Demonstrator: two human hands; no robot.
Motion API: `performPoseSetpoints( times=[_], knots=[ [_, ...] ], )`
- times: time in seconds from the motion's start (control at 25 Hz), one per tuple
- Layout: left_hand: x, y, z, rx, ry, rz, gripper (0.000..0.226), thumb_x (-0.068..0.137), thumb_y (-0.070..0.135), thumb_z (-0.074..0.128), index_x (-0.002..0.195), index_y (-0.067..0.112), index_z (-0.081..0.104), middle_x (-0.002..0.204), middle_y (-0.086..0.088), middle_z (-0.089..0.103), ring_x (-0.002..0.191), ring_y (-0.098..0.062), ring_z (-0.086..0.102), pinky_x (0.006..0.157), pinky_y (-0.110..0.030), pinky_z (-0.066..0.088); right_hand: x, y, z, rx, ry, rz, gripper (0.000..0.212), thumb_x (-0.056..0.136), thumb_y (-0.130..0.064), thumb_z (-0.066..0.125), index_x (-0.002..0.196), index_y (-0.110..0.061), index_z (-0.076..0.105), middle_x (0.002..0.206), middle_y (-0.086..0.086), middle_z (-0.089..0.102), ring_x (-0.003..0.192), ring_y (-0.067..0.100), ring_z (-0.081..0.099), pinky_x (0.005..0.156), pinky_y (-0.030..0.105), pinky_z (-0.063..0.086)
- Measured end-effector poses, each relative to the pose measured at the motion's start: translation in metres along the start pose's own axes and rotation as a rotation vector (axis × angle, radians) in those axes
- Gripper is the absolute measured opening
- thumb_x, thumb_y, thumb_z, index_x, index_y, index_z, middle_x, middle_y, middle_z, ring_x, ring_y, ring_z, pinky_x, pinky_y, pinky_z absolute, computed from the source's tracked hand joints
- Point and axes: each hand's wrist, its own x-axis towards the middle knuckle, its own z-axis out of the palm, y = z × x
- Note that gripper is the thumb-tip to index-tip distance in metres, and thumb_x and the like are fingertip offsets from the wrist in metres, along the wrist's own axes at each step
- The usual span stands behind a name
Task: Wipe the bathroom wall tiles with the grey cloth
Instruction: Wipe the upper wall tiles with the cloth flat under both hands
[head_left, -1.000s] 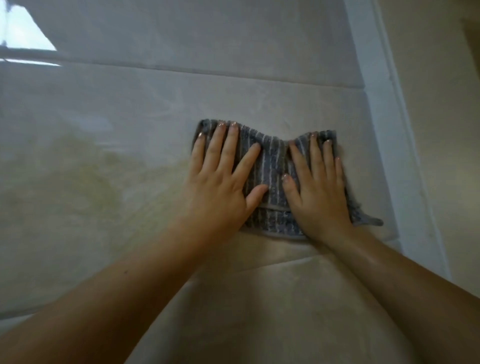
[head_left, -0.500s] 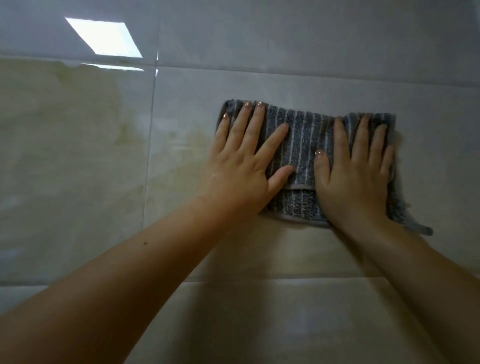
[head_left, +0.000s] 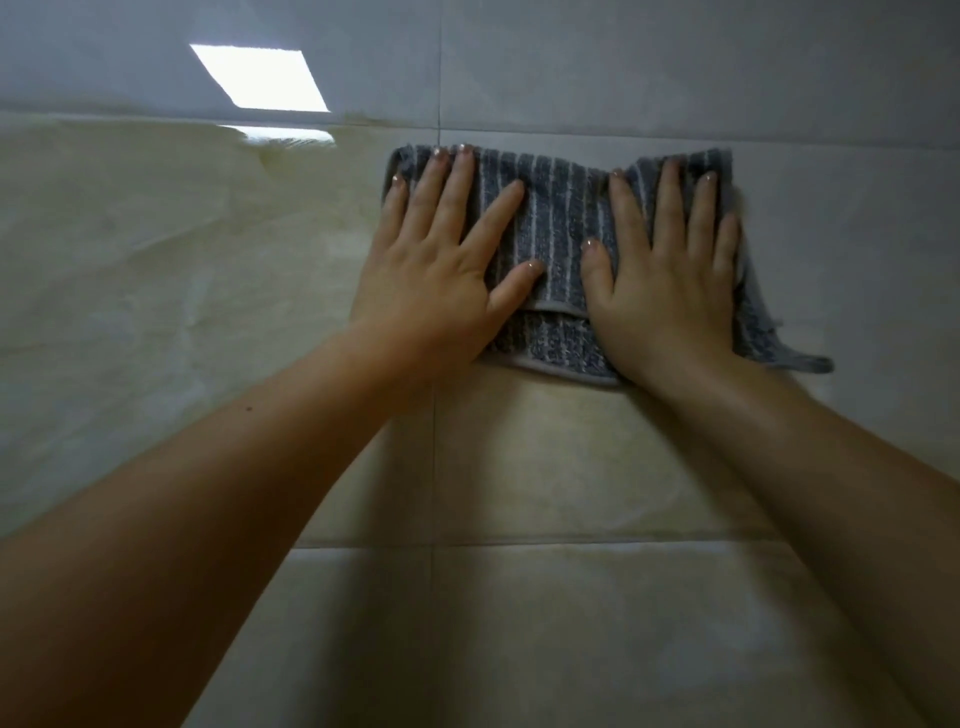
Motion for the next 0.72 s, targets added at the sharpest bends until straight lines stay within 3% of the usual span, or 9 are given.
performPoseSetpoints(
  times=[0.24,0.52,0.72],
  knots=[
    [-0.048,-0.008,0.006,-0.032,0.009,-0.017,0.070,0.097,0.064,0.005,0.158,0.030,0.002,0.166,-0.011,-0.006,0.153,-0.025,-0.011,0.124,-0.047,-0.004,-0.046,-0.020,0.005,0.013,0.029,-0.065,0.062,0.096,-0.050,0.016,0.154,-0.029,0.012,0.163,0.011,0.002,0.149,0.033,-0.004,0.120,0.050,-0.004],
    [-0.116,0.013,0.022,-0.014,0.057,0.018,0.066,0.100,0.058,0.022,0.156,0.023,0.023,0.164,-0.016,0.013,0.153,-0.031,0.007,0.122,-0.053,0.011,-0.113,-0.009,0.011,0.020,0.005,-0.215,0.060,0.097,-0.047,0.024,0.154,-0.028,0.018,0.163,0.010,0.007,0.149,0.032,-0.001,0.120,0.051,0.002],
    [-0.045,0.007,0.007,-0.031,0.000,-0.034,0.071,0.097,0.064,0.011,0.159,0.029,0.009,0.166,-0.012,0.000,0.153,-0.028,-0.005,0.124,-0.048,-0.002,-0.046,-0.016,0.004,0.011,0.023,-0.032,0.062,0.094,-0.047,0.020,0.154,-0.028,0.018,0.162,0.014,0.008,0.148,0.037,0.002,0.119,0.052,0.002]
  ],
)
